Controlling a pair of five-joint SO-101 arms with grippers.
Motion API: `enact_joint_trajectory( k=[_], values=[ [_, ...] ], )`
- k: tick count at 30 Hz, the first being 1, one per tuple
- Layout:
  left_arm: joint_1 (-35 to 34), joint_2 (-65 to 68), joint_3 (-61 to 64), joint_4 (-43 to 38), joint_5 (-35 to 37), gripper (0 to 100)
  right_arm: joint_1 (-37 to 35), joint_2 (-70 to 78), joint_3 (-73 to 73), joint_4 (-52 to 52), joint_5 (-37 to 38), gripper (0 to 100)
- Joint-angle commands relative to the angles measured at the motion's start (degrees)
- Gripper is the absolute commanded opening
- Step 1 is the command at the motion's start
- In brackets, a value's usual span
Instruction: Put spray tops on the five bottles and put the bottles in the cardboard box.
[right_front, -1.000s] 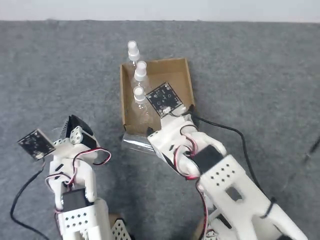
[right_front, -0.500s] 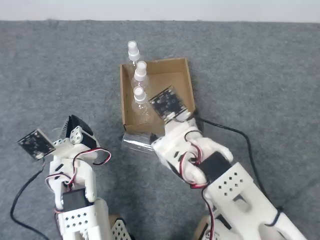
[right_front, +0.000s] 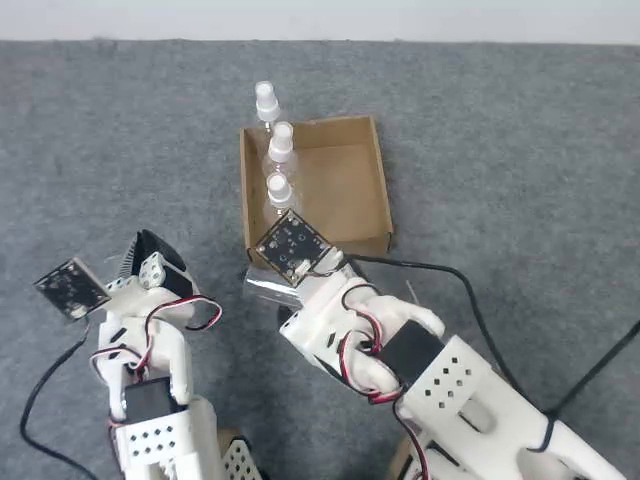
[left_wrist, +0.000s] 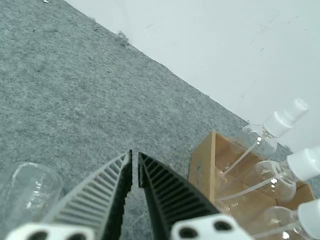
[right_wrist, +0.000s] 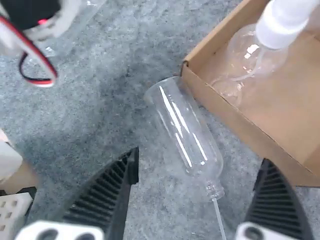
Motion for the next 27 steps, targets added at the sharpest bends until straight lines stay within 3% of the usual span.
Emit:
enact_joint_trajectory(
  k=[1,13,27],
  values=[
    [-0.62,-0.97,-0.75,0.09,-0.53,1,-0.31,-2.33,-0.70,0.22,2.02,29.4],
    [-3.87,-0.97,-0.75,-1.14,-0.53,1,-0.31,-1.80,2.29,-3.38,3.52,29.2],
    [-3.87,-0.97,-0.75,-1.14,-0.53,1,-0.04,17.19,1.93,-13.67,5.45,29.4]
  ],
)
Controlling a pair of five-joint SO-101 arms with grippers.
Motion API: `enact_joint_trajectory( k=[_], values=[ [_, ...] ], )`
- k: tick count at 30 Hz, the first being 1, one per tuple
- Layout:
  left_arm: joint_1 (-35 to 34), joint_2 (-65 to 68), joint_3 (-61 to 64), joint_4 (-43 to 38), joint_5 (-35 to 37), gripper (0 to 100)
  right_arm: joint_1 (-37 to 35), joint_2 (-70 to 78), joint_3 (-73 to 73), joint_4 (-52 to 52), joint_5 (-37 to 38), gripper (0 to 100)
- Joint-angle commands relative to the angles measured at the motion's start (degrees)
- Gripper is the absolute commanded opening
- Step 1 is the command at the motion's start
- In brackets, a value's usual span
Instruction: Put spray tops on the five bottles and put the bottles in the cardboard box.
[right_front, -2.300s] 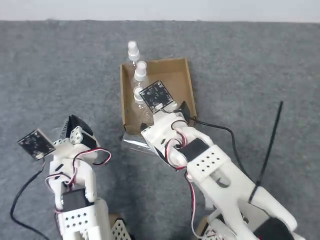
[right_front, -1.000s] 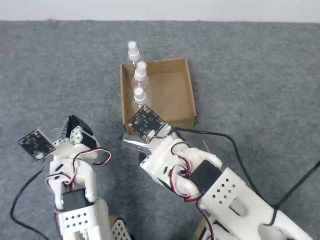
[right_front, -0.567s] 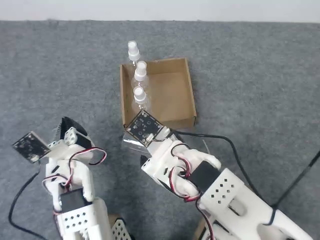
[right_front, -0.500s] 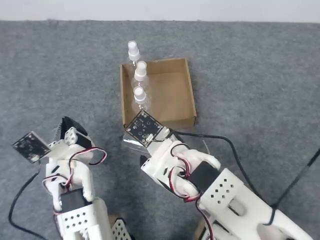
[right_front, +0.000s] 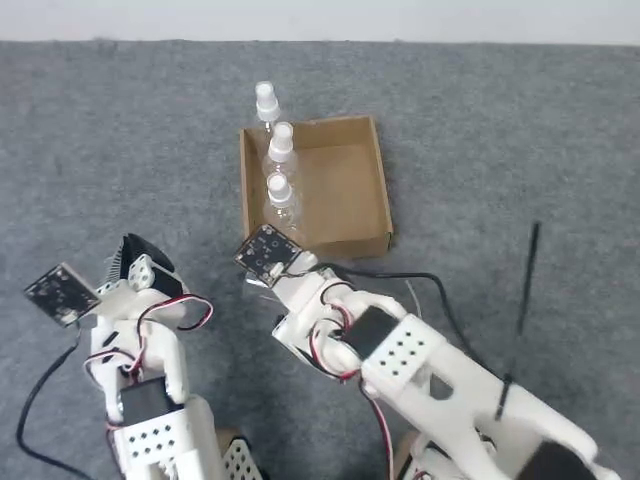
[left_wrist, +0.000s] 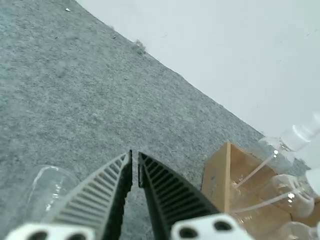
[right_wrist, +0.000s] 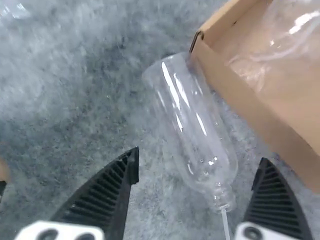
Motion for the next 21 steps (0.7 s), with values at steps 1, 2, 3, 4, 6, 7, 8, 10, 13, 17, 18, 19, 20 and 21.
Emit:
enact_joint_trajectory(
  k=[1,2,3,4,6,7,8,10,13,17,18,19,20,21],
  values=[
    [-0.18,-0.97,-0.75,-1.14,-0.53,1,-0.13,1.36,-1.14,-2.77,1.93,29.5],
    [-0.18,-0.97,-0.75,-1.14,-0.53,1,-0.13,2.07,-1.14,-3.12,1.93,29.5],
    [-0.18,-0.97,-0.75,-1.14,-0.53,1,-0.13,2.68,-1.14,-3.47,1.93,29.5],
    [-0.18,-0.97,-0.75,-1.14,-0.53,1,-0.04,3.30,-1.49,-3.65,1.93,29.5],
    [-0.18,-0.97,-0.75,-1.14,-0.53,1,0.40,4.88,-2.37,-3.21,1.93,29.5],
    [-0.18,-0.97,-0.75,-1.14,-0.53,1,0.92,5.85,-2.81,-3.21,1.93,29.5],
    [-0.18,-0.97,-0.75,-1.14,-0.53,1,1.45,6.90,-3.34,-3.21,1.93,29.5],
    [-0.18,-0.88,-0.75,-1.14,-0.53,1,2.59,9.36,-4.40,-3.30,1.93,29.5],
    [-0.18,-0.79,-0.75,-1.05,-0.53,1,2.95,12.88,-6.15,-3.12,2.02,29.5],
    [-0.18,-0.79,-0.75,-1.05,-0.53,1,2.68,15.60,-6.77,-3.12,3.43,29.2],
    [-0.18,-0.70,-0.75,-1.05,-0.53,1,2.68,15.78,-6.77,-3.12,4.04,29.2],
    [-0.18,-0.70,-0.75,-1.05,-0.53,1,2.68,15.78,-6.77,-3.12,4.40,29.1],
    [-0.18,-0.70,-0.75,-1.05,-0.53,1,2.68,15.78,-6.77,-3.12,4.40,28.2],
    [-0.18,-0.70,-0.75,-1.05,-0.53,1,2.68,15.78,-6.77,-3.12,4.66,26.3]
  ],
)
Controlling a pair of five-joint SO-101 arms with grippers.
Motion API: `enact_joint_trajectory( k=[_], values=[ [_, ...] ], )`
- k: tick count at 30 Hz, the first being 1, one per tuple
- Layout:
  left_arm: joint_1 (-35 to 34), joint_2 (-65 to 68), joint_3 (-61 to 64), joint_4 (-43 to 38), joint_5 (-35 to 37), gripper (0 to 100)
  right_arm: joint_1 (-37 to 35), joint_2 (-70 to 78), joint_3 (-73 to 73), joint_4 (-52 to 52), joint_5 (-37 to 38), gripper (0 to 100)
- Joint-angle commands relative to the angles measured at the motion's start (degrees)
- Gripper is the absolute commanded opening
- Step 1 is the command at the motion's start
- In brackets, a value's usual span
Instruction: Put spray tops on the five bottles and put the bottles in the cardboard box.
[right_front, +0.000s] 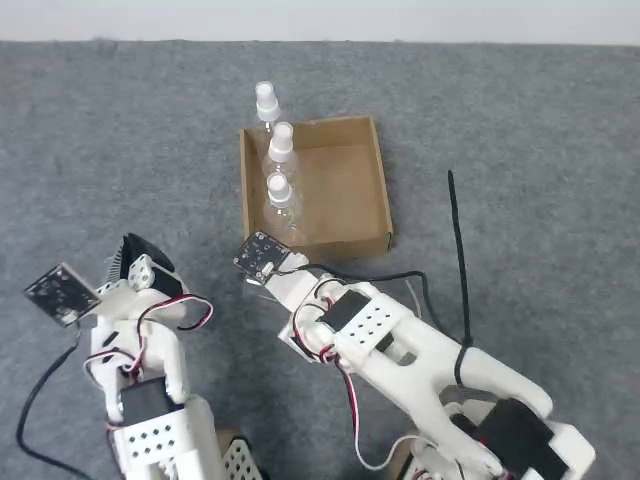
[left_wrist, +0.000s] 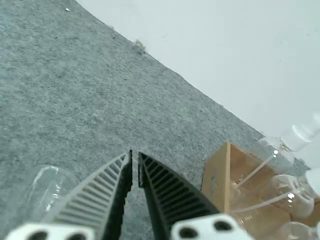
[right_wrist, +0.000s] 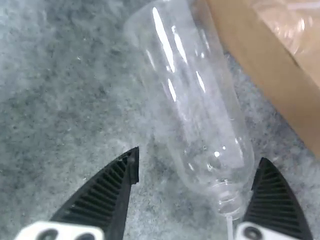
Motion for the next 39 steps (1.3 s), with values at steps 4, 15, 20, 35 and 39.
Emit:
enact_joint_trajectory(
  k=[4,15,20,35,39],
  values=[
    [-0.26,-0.70,-0.75,-1.05,-0.53,1,0.66,-0.48,-3.87,-0.84,2.11,16.8],
    [-0.26,-0.70,-0.75,-1.05,-0.53,1,0.66,-0.48,-8.70,9.01,4.66,14.4],
    [-0.26,-0.70,-0.75,-1.05,-0.53,1,0.66,-0.48,-11.69,14.02,4.66,14.4],
    [-0.26,-0.62,-0.75,-1.05,-0.53,1,0.92,-0.48,-25.41,36.62,5.10,14.6],
    [-0.26,-0.62,-0.75,-1.05,-0.53,1,1.01,-0.48,-27.60,40.84,5.10,14.6]
  ],
)
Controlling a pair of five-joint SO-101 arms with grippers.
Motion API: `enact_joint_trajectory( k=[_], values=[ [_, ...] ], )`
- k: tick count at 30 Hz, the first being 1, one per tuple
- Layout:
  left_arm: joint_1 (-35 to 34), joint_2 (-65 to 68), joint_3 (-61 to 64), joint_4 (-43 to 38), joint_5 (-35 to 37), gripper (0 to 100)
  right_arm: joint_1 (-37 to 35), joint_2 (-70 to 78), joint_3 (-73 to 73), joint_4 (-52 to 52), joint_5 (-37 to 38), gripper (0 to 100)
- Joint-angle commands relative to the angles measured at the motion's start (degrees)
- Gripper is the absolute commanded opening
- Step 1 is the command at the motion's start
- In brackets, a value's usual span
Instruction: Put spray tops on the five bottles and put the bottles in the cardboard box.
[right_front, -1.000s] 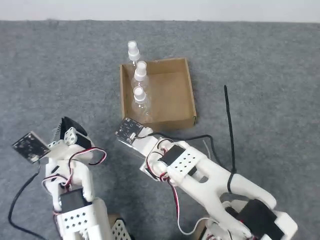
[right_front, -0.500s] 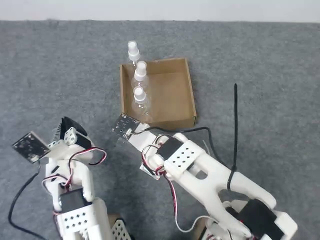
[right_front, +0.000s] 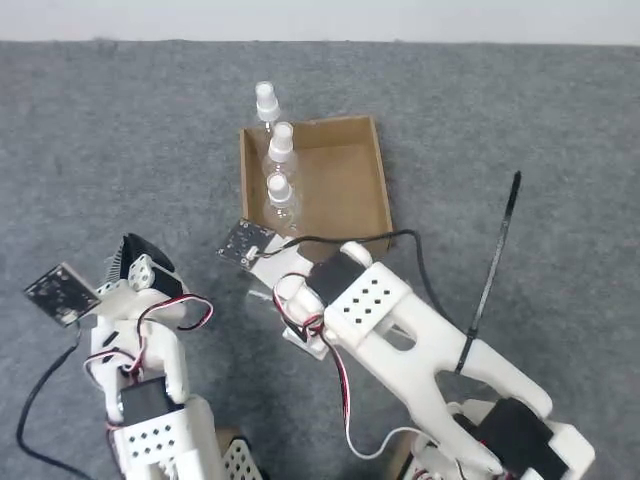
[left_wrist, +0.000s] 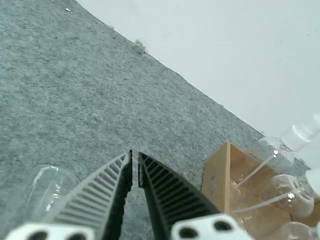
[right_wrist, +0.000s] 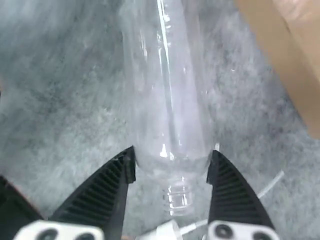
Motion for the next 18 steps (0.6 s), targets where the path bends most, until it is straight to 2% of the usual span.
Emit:
enact_joint_trajectory(
  k=[1,10,18],
  values=[
    [-0.26,-0.62,-0.75,-1.05,-0.53,1,1.01,-0.48,-4.92,4.09,0.79,14.6],
    [-0.26,-0.62,-0.75,-1.05,-0.53,1,2.24,-0.48,-10.90,15.78,0.53,14.5],
    [-0.26,-0.62,-0.75,-1.05,-0.53,1,8.66,-0.57,-15.91,24.04,0.35,14.5]
  ],
)
